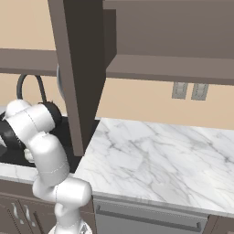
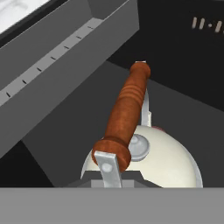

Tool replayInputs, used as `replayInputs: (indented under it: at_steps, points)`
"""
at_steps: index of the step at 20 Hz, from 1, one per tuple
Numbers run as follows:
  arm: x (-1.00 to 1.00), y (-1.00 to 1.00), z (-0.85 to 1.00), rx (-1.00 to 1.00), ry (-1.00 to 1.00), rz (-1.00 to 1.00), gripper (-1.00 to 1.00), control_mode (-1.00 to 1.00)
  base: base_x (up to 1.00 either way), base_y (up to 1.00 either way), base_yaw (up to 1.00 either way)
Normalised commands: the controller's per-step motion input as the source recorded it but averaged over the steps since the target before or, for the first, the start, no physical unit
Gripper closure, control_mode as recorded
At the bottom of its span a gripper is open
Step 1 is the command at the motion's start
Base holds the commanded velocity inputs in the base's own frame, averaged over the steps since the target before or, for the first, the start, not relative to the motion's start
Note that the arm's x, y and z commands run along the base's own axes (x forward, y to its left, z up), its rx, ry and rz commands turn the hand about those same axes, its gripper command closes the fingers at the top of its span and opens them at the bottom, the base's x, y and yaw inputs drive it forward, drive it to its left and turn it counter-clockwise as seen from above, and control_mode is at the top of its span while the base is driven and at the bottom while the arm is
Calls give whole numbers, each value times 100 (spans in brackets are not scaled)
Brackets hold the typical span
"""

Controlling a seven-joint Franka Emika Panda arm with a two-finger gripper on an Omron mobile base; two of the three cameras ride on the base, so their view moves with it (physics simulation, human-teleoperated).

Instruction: Open the cabinet, pick the kettle from the cabinet, and place it in the sink.

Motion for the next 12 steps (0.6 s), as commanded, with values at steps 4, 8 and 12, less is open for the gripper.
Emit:
replayInputs:
  at_steps: [4,8,12]
  points:
    - [26,10,-35,0,0,3,100,-100,0,0,0]
    - [24,14,-35,0,0,3,100,-100,0,0,0]
    - [22,19,-39,0,0,3,100,-100,0,0,0]
